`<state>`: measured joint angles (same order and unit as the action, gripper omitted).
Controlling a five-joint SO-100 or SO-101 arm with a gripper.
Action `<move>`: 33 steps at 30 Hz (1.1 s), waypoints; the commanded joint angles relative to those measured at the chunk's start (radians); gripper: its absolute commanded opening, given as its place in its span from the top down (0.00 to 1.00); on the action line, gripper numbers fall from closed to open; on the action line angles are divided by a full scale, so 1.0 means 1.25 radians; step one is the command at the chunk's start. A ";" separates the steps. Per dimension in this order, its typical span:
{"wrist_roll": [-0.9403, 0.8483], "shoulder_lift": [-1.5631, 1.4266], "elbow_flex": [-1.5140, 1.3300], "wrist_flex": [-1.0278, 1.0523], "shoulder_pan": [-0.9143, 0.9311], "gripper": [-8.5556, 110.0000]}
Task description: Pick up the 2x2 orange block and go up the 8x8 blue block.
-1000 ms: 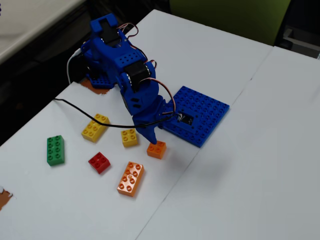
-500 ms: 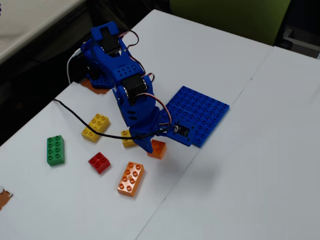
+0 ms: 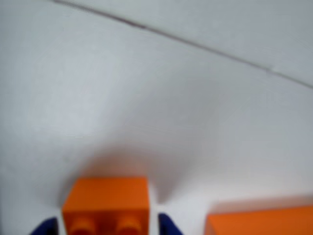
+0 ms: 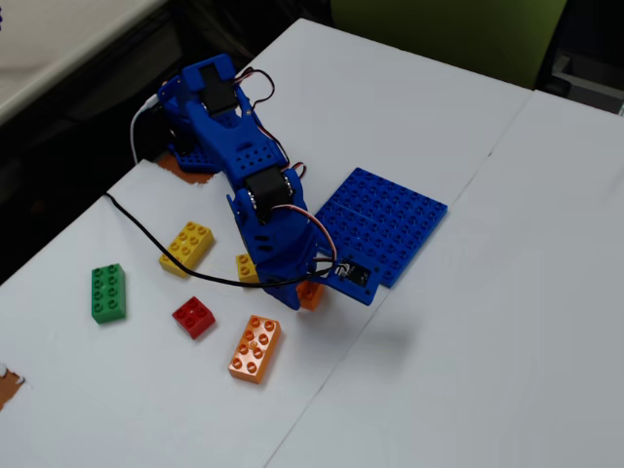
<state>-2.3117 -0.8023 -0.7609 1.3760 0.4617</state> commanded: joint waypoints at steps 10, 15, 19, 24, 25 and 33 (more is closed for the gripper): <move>0.036 -0.011 0.043 -0.013 -0.001 0.72; 0.043 -0.010 0.043 -0.013 -0.004 0.82; 0.048 -0.007 0.043 -0.013 -0.006 0.92; 0.054 -0.009 0.044 -0.013 -0.009 0.93; 0.056 -0.011 0.044 -0.013 -0.009 0.93; 0.102 -0.110 0.037 0.034 -0.013 0.93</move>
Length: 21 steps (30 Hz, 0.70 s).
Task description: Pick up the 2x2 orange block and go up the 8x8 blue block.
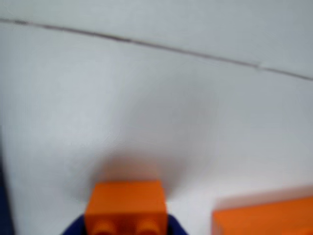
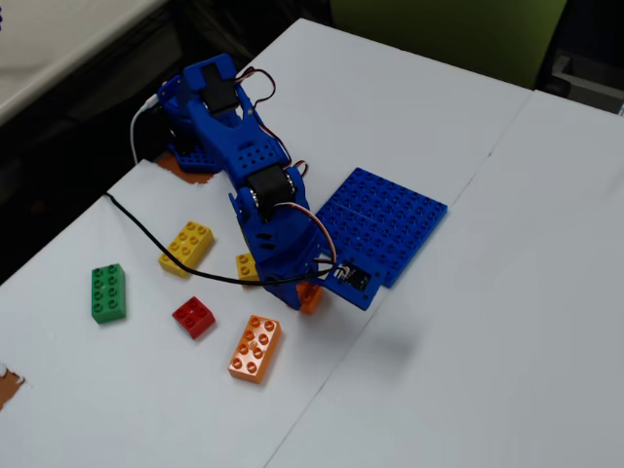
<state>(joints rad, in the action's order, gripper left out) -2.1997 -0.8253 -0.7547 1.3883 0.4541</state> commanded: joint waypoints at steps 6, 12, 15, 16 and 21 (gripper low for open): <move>0.023 -0.205 0.026 0.103 0.005 0.93; 0.064 -0.295 0.022 0.167 -0.001 0.93; 0.082 -0.336 0.022 0.196 -0.010 0.93; 0.097 -0.350 0.021 0.204 -0.015 0.93; 0.177 -0.421 -0.007 0.222 -0.053 0.93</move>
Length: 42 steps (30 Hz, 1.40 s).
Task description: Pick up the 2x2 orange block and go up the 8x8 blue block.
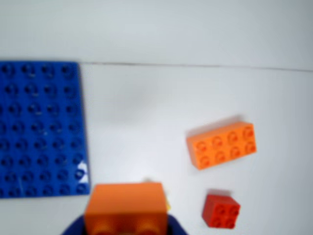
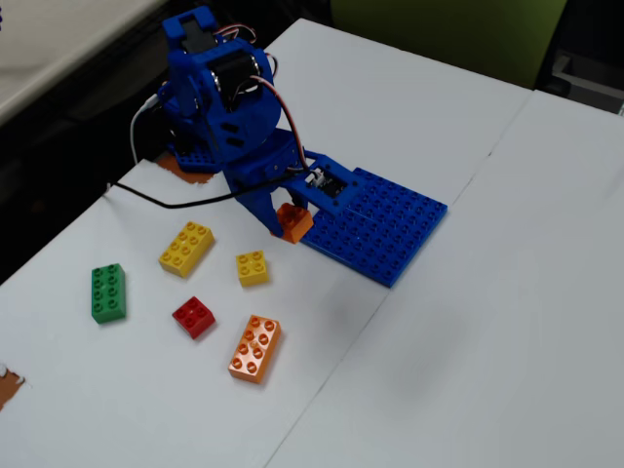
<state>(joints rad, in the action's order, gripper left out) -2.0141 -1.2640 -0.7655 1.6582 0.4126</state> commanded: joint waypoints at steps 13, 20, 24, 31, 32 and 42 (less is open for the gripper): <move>0.248 -0.175 -0.097 -0.025 -0.177 0.93; 0.309 -0.182 -0.097 -0.021 -0.243 0.93; 0.337 -0.178 -0.096 -0.016 -0.280 0.93; 0.368 -0.140 -0.088 -0.016 -0.331 0.93; 0.368 -0.131 -0.087 -0.016 -0.336 0.93; 0.368 -0.040 -0.077 -0.031 -0.349 0.93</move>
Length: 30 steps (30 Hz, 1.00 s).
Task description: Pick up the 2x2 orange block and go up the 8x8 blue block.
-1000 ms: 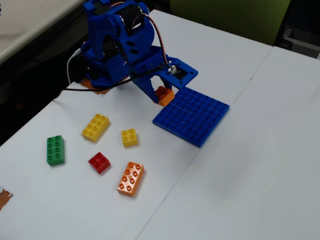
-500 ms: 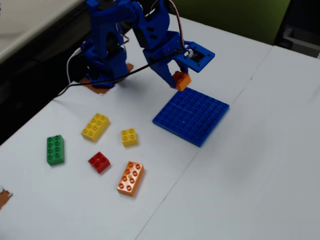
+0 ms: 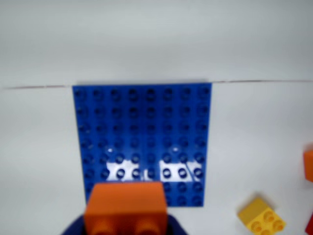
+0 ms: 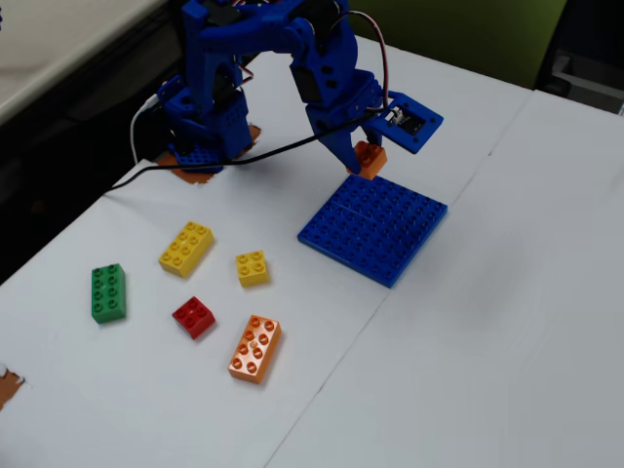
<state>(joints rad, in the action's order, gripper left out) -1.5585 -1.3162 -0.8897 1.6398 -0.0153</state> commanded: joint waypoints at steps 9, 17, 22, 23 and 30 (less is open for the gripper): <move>-0.013 0.047 0.039 -0.040 0.016 0.93; -0.029 0.066 0.049 -0.043 0.032 0.93; -0.047 0.072 0.049 -0.038 0.039 0.93; -0.047 0.074 0.049 -0.039 0.039 0.93; -0.047 0.080 0.050 -0.045 0.040 0.93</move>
<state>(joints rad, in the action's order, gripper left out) -1.6091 -1.2118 -0.8820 1.5953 0.0291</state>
